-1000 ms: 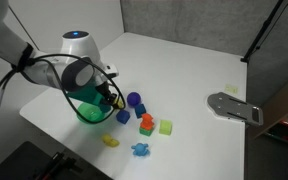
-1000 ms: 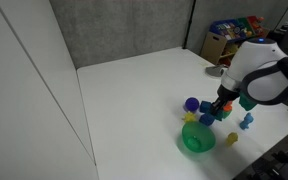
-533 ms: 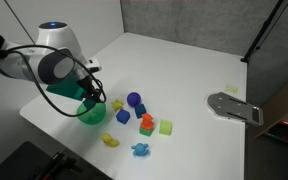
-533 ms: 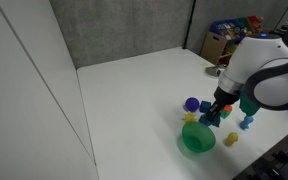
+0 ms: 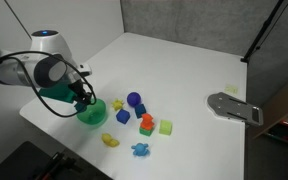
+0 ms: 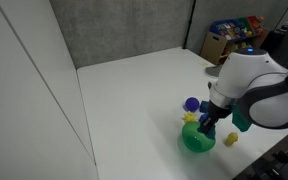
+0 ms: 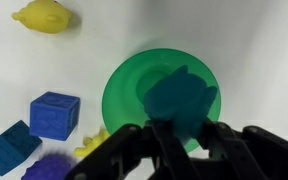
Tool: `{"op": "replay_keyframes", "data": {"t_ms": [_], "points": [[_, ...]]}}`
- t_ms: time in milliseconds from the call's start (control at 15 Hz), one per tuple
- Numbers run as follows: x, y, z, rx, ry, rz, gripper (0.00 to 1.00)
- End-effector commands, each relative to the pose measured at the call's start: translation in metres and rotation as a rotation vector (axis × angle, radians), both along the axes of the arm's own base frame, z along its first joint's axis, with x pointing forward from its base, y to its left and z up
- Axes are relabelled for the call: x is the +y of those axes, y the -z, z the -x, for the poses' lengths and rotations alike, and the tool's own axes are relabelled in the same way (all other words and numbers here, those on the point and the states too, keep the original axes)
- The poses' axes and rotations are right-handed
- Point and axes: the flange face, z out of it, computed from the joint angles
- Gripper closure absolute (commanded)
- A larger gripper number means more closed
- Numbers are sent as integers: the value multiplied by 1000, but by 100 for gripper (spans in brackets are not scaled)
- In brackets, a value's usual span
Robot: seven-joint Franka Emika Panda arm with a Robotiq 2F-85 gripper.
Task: Put the green object inside the bowl
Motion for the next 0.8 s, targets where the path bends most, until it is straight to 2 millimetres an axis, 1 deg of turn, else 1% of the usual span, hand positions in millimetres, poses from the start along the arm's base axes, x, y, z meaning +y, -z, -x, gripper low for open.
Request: {"op": "replay_keyframes", "data": {"t_ms": [0, 333, 400, 467, 600, 667, 733], "points": [[7, 23, -16, -24, 25, 18, 92], [8, 46, -34, -51, 58, 24, 92], [6, 51, -36, -49, 62, 31, 78], [5, 54, -37, -45, 70, 40, 48], [0, 56, -40, -36, 88, 57, 47], [-4, 54, -40, -34, 105, 75, 40], [-8, 48, -40, -27, 120, 87, 31]]}}
